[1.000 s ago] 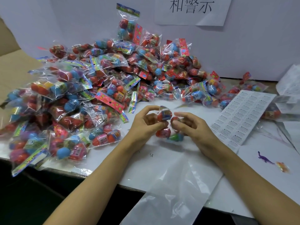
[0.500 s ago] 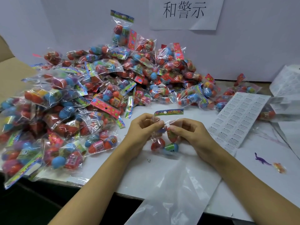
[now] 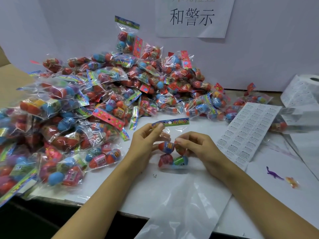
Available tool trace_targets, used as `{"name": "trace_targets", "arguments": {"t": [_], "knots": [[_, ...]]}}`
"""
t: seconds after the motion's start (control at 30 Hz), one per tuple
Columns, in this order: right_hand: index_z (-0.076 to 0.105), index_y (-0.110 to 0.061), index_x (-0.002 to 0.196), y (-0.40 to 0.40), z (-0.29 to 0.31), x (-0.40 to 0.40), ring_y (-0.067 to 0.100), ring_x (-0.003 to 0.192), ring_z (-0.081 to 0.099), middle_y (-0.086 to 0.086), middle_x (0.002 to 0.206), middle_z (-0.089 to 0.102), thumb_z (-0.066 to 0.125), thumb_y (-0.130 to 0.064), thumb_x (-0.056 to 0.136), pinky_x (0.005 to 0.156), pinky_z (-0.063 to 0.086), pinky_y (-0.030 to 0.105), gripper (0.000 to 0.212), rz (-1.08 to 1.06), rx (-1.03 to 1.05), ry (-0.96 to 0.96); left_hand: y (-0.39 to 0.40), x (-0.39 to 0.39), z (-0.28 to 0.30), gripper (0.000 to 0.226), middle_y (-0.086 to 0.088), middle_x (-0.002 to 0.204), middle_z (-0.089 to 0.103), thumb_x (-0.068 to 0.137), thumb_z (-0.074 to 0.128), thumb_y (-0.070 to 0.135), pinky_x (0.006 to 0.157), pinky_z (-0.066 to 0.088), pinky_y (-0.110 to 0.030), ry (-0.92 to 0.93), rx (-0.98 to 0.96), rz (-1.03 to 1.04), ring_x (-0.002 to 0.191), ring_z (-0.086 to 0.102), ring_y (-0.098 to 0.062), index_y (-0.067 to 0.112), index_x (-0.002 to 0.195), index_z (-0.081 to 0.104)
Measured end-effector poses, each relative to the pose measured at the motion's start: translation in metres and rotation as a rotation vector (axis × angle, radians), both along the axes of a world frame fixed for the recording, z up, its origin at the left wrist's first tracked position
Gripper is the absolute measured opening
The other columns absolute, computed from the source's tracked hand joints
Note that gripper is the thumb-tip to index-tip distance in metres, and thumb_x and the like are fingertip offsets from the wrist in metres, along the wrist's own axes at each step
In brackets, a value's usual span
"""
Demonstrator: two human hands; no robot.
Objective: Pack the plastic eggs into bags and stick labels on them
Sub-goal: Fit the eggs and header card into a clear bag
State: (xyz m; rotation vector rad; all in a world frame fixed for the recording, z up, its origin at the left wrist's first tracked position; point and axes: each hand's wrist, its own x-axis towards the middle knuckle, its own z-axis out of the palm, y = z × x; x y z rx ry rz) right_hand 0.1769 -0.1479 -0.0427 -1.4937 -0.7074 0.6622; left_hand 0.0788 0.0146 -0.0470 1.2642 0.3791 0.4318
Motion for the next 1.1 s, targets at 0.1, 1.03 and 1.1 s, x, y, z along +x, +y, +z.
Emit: {"name": "trace_targets", "arguments": {"t": [0.1, 1.03, 1.1], "knots": [[0.077, -0.02, 0.079, 0.0003, -0.0001, 0.0008, 0.014, 0.072, 0.064, 0.004, 0.075, 0.07, 0.077, -0.038, 0.074, 0.073, 0.056, 0.029, 0.019, 0.001, 0.021, 0.069, 0.0003, -0.0011, 0.0045, 0.032, -0.011, 0.092, 0.077, 0.1, 0.061, 0.036, 0.058, 0.058, -0.029, -0.009, -0.029, 0.01, 0.085, 0.076, -0.022, 0.02, 0.079, 0.079], [0.08, -0.014, 0.079, 0.0034, -0.0021, 0.0061, 0.015, 0.068, 0.068, 0.008, 0.076, 0.072, 0.082, -0.043, 0.063, 0.062, 0.057, 0.026, 0.033, -0.158, 0.061, 0.169, 0.0007, -0.0014, 0.0013, 0.023, -0.008, 0.09, 0.074, 0.085, 0.073, 0.042, 0.07, 0.06, -0.034, 0.072, 0.023, -0.201, 0.088, 0.071, -0.019, 0.02, 0.086, 0.081], [0.08, -0.011, 0.079, 0.0029, -0.0008, 0.0072, 0.016, 0.068, 0.067, 0.01, 0.076, 0.069, 0.083, -0.043, 0.06, 0.062, 0.057, 0.026, 0.037, -0.181, 0.1, 0.208, -0.0002, -0.0015, 0.0015, 0.019, -0.009, 0.094, 0.076, 0.086, 0.078, 0.041, 0.073, 0.06, -0.035, 0.072, 0.035, -0.21, 0.09, 0.073, -0.022, 0.023, 0.088, 0.08]]}}
